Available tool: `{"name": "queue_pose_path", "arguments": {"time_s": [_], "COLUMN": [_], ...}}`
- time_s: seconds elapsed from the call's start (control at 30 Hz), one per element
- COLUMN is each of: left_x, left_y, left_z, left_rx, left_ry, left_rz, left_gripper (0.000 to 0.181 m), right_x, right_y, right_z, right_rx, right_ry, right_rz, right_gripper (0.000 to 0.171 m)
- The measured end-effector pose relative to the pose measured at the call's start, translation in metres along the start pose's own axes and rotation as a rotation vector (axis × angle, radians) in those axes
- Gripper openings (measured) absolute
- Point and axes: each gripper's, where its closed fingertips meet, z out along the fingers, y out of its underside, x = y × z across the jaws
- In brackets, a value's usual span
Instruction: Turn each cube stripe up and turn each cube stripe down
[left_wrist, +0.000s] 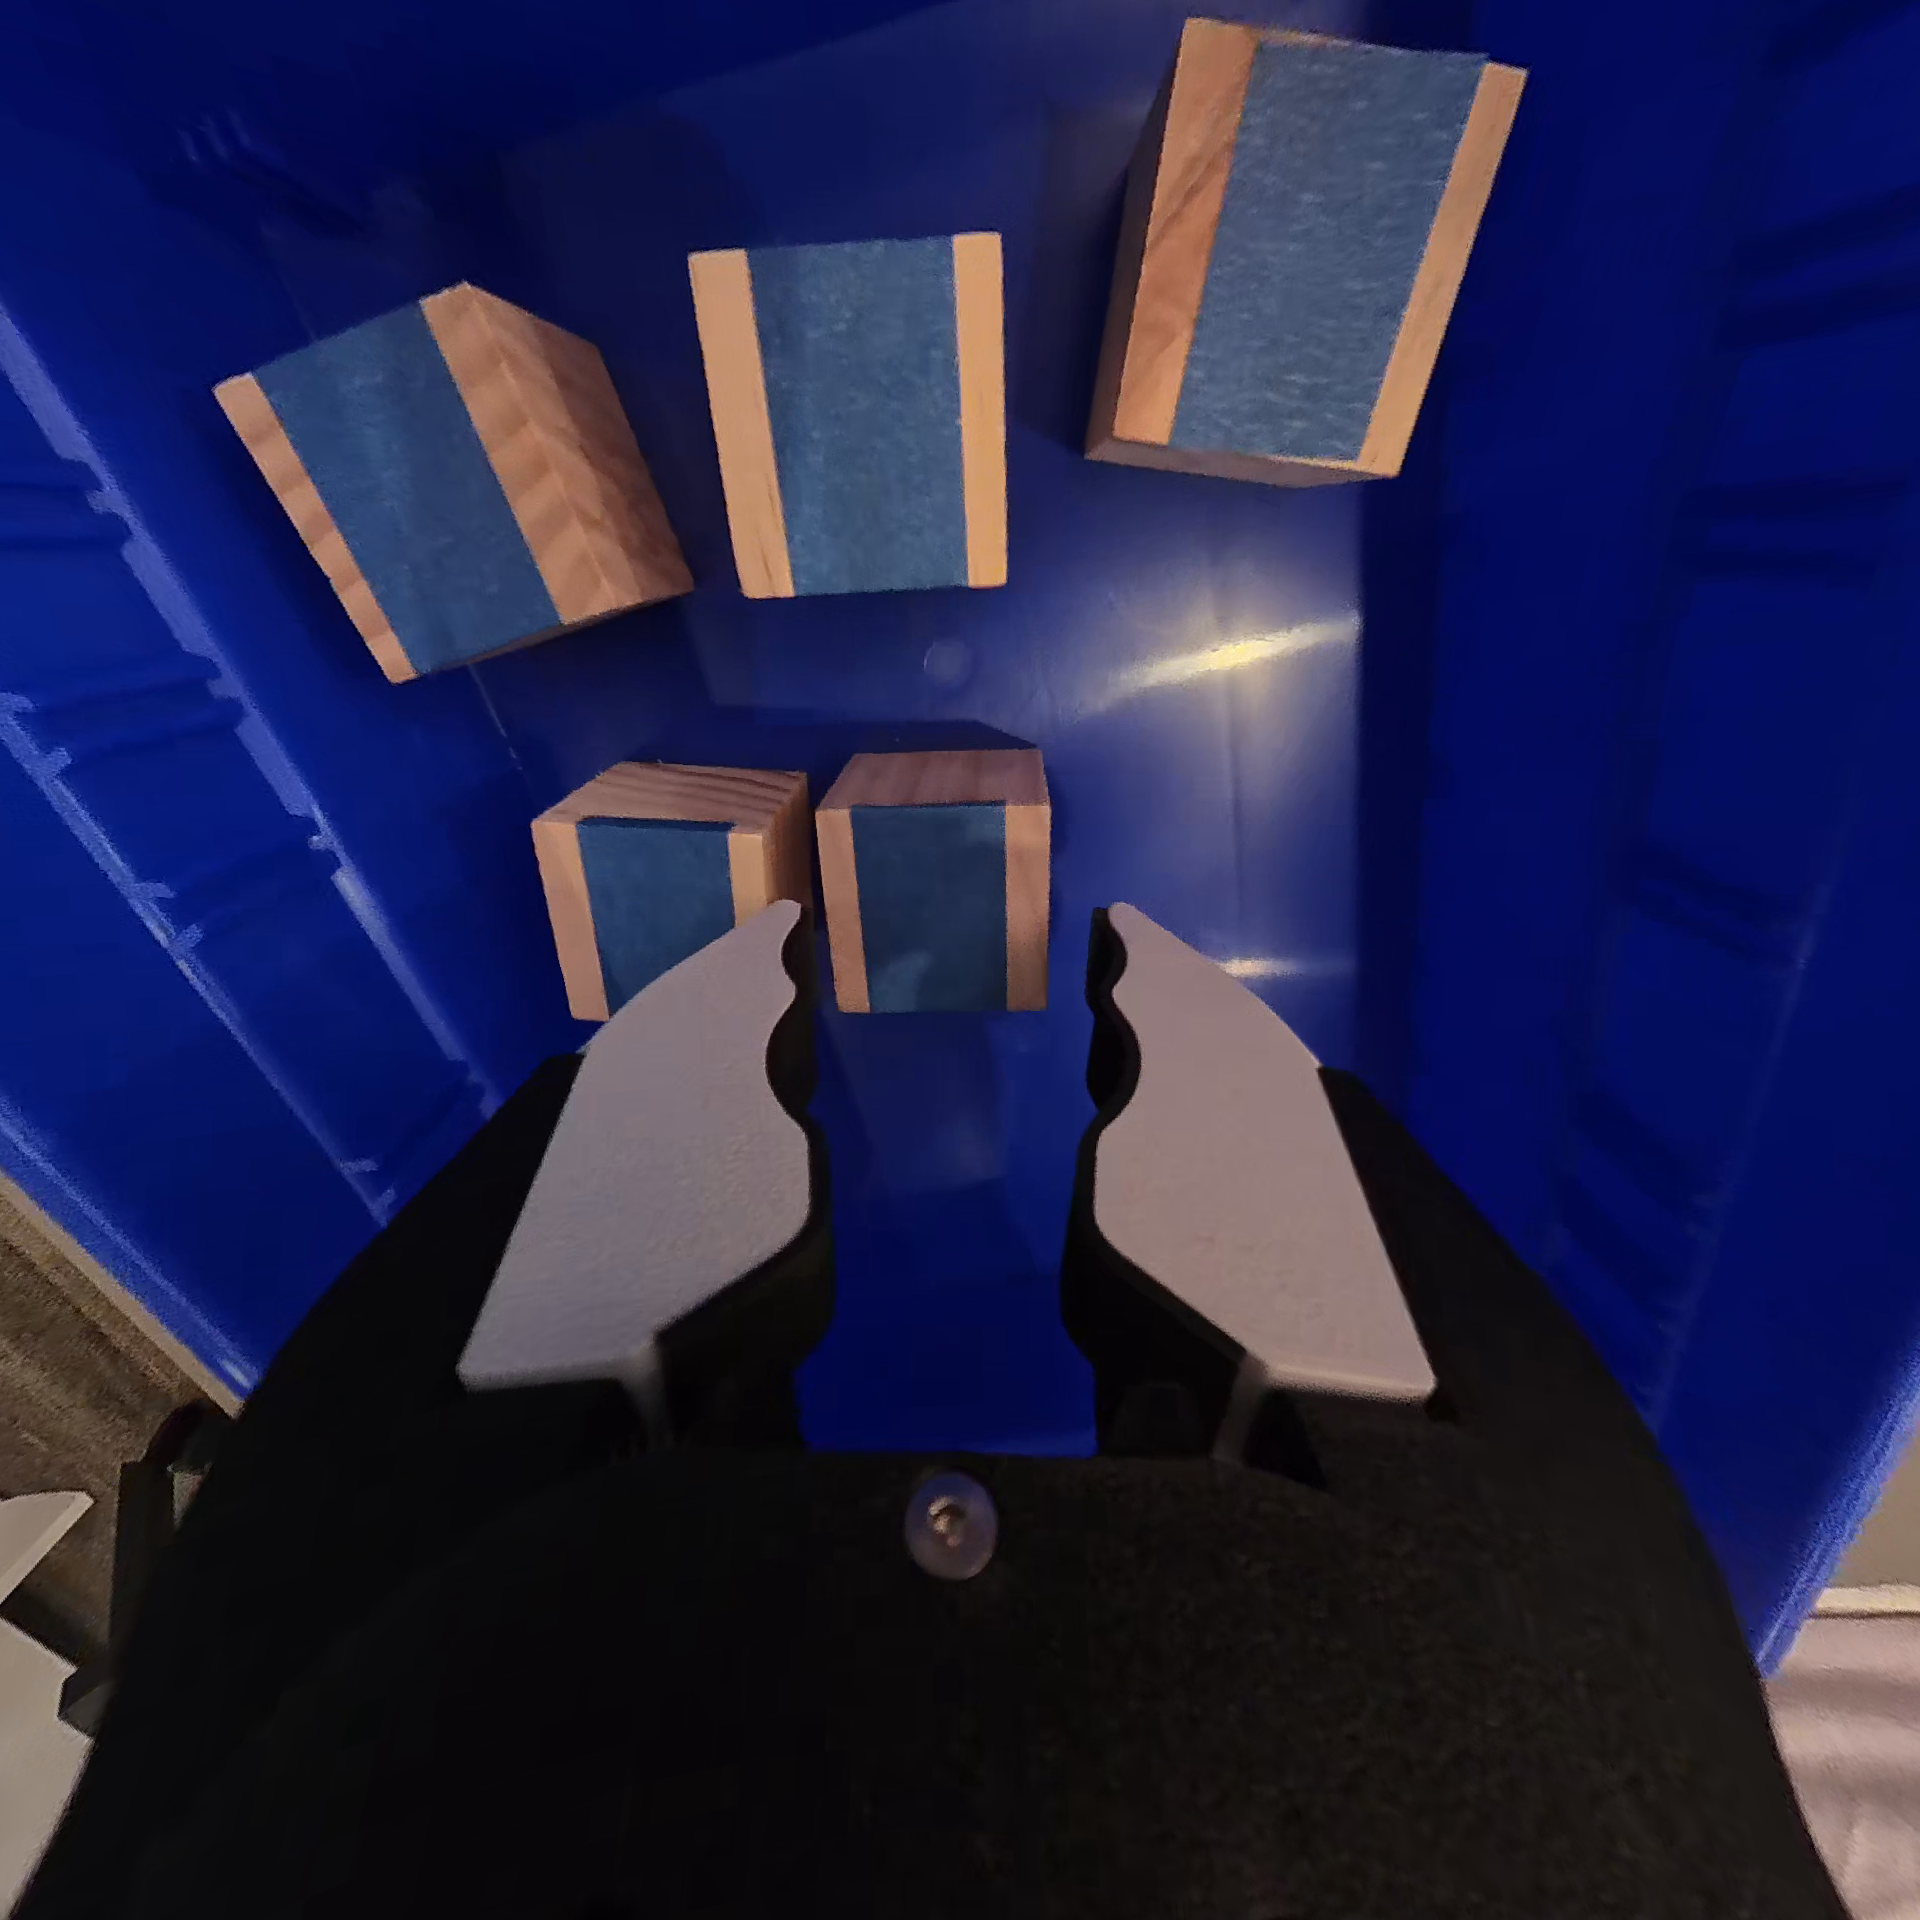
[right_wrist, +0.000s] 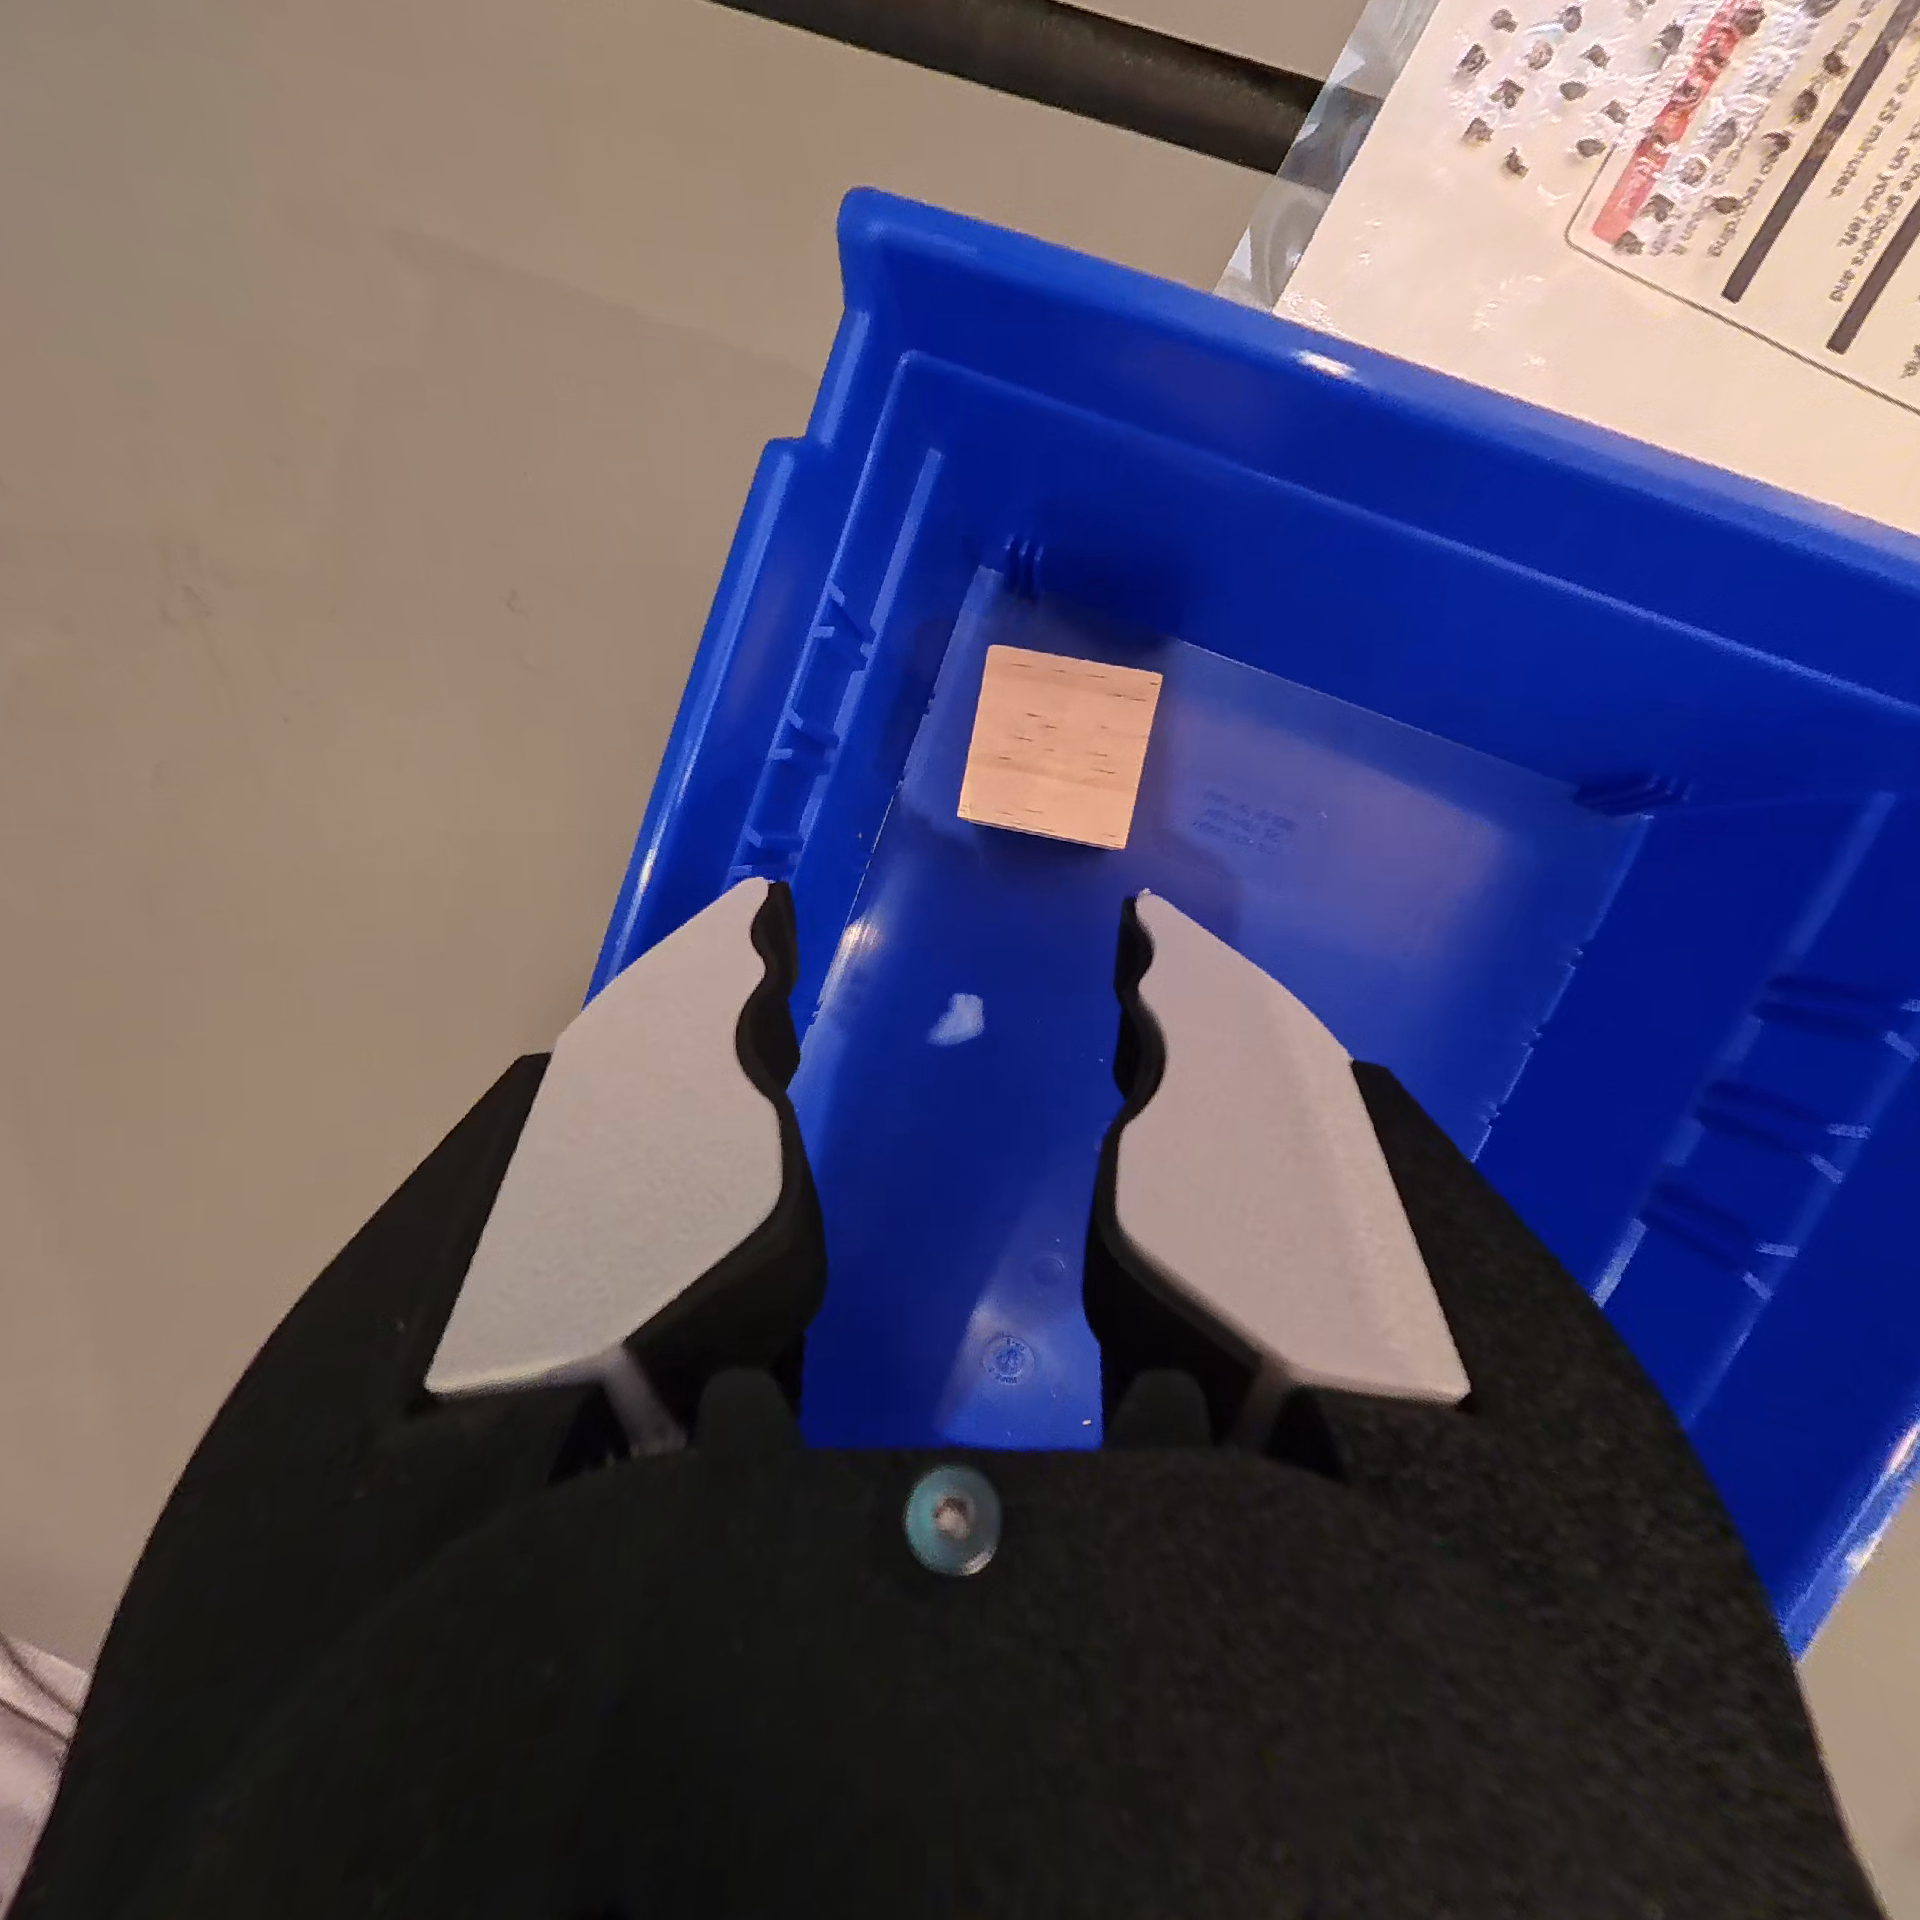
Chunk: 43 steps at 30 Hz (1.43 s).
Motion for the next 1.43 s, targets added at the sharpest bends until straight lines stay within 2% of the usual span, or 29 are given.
{"name": "queue_pose_path", "arguments": {"time_s": [0.67, 0.77, 0.87, 1.0, 1.07, 1.13, 1.2, 1.3, 1.33, 1.43], "left_x": [0.001, 0.007, 0.016, 0.050, 0.078, 0.111, 0.141, 0.180, 0.192, 0.225], "left_y": [-0.004, -0.006, -0.007, -0.011, -0.011, -0.006, 0.000, 0.004, 0.005, 0.009], "left_z": [0.013, 0.001, -0.031, -0.103, -0.143, -0.177, -0.198, -0.212, -0.216, -0.217], "left_rx": [-0.048, -0.006, 0.100, 0.405, 0.569, 0.664, 0.684, 0.660, 0.643, 0.543], "left_ry": [-0.074, -0.055, 0.008, 0.300, 0.514, 0.765, 0.973, 1.200, 1.278, 1.478], "left_rz": [0.046, 0.072, 0.097, 0.179, 0.251, 0.340, 0.416, 0.477, 0.485, 0.483], "left_gripper": [0.044, 0.044, 0.044, 0.044, 0.044, 0.044, 0.044, 0.044, 0.043, 0.044], "right_x": [-0.003, -0.004, -0.008, -0.022, -0.040, -0.071, -0.118, -0.208, -0.236, -0.300], "right_y": [0.003, 0.002, -0.001, -0.016, -0.029, -0.046, -0.065, -0.076, -0.077, -0.068], "right_z": [0.006, 0.005, 0.001, -0.014, -0.025, -0.038, -0.052, -0.070, -0.075, -0.080], "right_rx": [-0.032, -0.035, -0.019, 0.055, 0.124, 0.223, 0.366, 0.605, 0.677, 0.796], "right_ry": [0.007, 0.015, 0.027, 0.055, 0.062, 0.043, 0.008, -0.084, -0.117, -0.191], "right_rz": [-0.036, -0.047, -0.067, -0.145, -0.225, -0.329, -0.516, -0.794, -0.840, -0.936], "right_gripper": [0.055, 0.055, 0.054, 0.053, 0.054, 0.057, 0.059, 0.063, 0.071, 0.072]}}
